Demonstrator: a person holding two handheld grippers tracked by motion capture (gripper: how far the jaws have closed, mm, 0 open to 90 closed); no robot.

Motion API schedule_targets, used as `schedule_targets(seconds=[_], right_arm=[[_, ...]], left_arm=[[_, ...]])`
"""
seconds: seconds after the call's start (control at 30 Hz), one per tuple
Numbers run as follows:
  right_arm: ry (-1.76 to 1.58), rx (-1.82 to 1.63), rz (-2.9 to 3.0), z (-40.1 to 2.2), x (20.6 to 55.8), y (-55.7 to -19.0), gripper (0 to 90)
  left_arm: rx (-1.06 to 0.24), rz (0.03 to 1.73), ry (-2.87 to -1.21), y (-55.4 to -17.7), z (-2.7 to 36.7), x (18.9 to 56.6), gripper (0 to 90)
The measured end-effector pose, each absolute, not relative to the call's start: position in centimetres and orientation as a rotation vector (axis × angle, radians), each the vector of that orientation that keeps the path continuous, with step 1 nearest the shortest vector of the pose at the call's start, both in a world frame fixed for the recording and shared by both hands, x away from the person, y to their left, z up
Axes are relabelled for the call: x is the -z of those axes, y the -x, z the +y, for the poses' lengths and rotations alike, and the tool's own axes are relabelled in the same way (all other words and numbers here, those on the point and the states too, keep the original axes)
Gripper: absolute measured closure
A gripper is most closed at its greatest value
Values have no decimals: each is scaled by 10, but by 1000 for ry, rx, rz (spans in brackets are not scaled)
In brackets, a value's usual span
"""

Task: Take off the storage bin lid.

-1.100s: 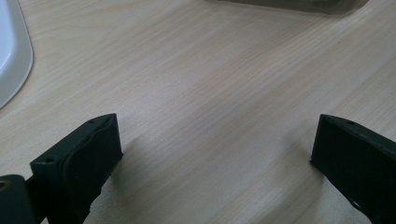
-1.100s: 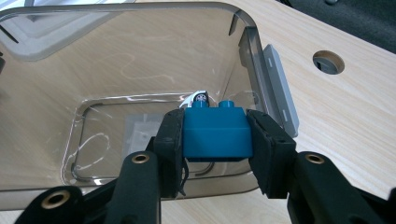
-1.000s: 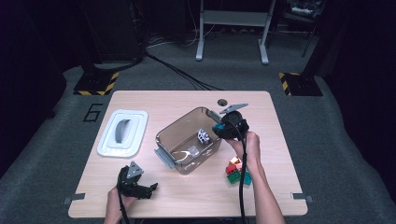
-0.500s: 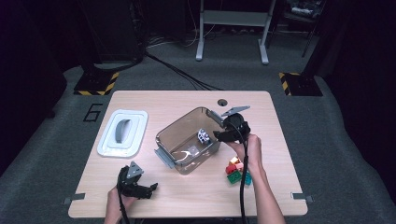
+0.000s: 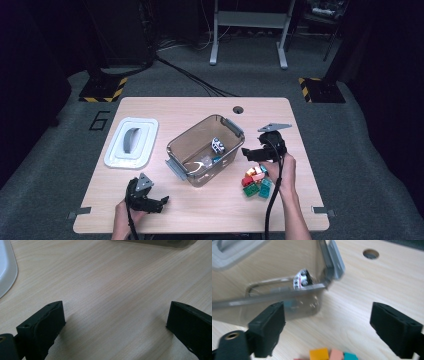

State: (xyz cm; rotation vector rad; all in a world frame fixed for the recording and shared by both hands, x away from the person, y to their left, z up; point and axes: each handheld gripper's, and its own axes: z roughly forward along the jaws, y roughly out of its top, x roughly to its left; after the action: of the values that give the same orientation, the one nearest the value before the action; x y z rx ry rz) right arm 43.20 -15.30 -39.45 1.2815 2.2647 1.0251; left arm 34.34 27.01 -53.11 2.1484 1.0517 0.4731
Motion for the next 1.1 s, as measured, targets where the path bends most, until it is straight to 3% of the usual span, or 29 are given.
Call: schedule_targets(seconds=[0.1,0.4,0.53,0.6,0.8,0.93,1.1], right_arm=[[-1336,-1004,2259,-166,407,-430,42],[-1489,-921,2206,-202,450,-421,30],[-1542,-916,2181,-217,466,-418,175],[-1547,-938,2168,-223,473,-416,307],[-1550,-939,2168,-225,483,-413,486],[-1576,-917,2161,-225,487,-414,574],[-1601,-888,2168,-226,490,-415,618]], left_arm=[[-475,1051,-2149,-343,270,531,16],[-474,1051,-2149,-343,270,531,15],[-473,1051,-2149,-343,270,531,15],[-471,1052,-2149,-343,270,531,15],[-467,1049,-2153,-344,270,531,15],[-468,1046,-2158,-344,271,531,15],[-468,1047,-2157,-344,271,531,15]])
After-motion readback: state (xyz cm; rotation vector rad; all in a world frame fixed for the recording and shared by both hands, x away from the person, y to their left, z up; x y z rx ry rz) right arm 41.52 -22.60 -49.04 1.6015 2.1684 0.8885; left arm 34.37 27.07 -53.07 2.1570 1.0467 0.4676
